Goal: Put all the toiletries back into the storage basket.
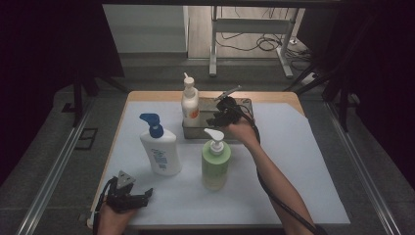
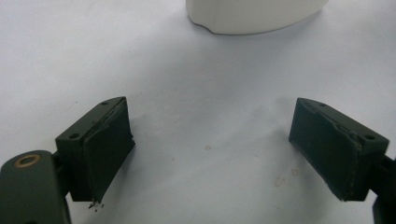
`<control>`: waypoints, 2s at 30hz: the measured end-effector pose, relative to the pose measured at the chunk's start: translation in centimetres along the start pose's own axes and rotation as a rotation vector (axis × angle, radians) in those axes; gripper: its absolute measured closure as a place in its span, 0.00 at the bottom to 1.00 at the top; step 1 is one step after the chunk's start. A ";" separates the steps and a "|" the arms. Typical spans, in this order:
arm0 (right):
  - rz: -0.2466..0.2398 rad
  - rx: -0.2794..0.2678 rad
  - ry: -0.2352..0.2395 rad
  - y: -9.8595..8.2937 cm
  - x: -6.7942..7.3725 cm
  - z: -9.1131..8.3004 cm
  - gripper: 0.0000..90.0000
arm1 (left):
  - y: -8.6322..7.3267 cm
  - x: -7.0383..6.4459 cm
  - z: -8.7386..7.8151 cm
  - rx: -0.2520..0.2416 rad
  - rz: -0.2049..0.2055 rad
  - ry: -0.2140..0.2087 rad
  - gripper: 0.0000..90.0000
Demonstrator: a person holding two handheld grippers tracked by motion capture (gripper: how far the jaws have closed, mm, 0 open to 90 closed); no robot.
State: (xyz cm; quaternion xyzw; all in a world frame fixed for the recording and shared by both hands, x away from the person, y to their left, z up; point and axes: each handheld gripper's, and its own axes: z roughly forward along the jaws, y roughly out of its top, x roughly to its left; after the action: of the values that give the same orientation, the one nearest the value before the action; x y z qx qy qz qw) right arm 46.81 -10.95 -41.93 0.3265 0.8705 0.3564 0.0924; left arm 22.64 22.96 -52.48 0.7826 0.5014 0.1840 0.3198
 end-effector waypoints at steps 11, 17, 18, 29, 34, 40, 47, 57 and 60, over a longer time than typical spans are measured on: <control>-0.015 -0.039 0.015 -1.1 0.3 -1.9 0.31 | 0.0 0.0 0.0 -0.003 -0.002 0.000 0.14; -0.016 -0.056 0.017 -2.0 0.5 -2.8 0.27 | 0.0 0.0 0.0 -0.001 -0.002 0.000 0.14; -0.017 -0.058 0.018 -2.2 0.5 -3.0 0.26 | 0.0 0.0 0.0 -0.002 -0.001 0.000 0.14; -0.019 -0.058 0.018 -4.2 0.3 -5.0 0.15 | 0.0 0.0 0.0 -0.002 -0.001 0.001 0.14; -0.042 -0.047 0.020 -5.3 0.2 -5.7 0.14 | 0.0 0.0 0.0 -0.001 -0.001 0.001 0.14; -0.039 -0.042 0.032 -6.6 0.1 -6.4 0.11 | 0.0 0.0 0.0 -0.001 -0.001 0.000 0.14; -0.045 -0.029 0.039 -8.2 0.0 -7.0 0.07 | 0.0 0.0 0.0 0.000 0.000 0.002 0.14; -0.050 -0.035 0.047 -10.2 0.4 -8.1 0.00 | 0.0 0.0 0.0 -0.001 0.000 0.001 0.14; -0.057 -0.049 0.053 -10.8 0.6 -8.5 0.00 | 0.0 0.0 0.0 -0.001 0.000 0.001 0.14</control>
State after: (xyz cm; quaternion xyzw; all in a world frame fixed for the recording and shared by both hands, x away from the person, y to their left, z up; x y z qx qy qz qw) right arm 37.56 -21.09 -43.02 0.2899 0.8726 0.3833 0.0873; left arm 22.62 22.93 -52.49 0.7824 0.5016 0.1844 0.3198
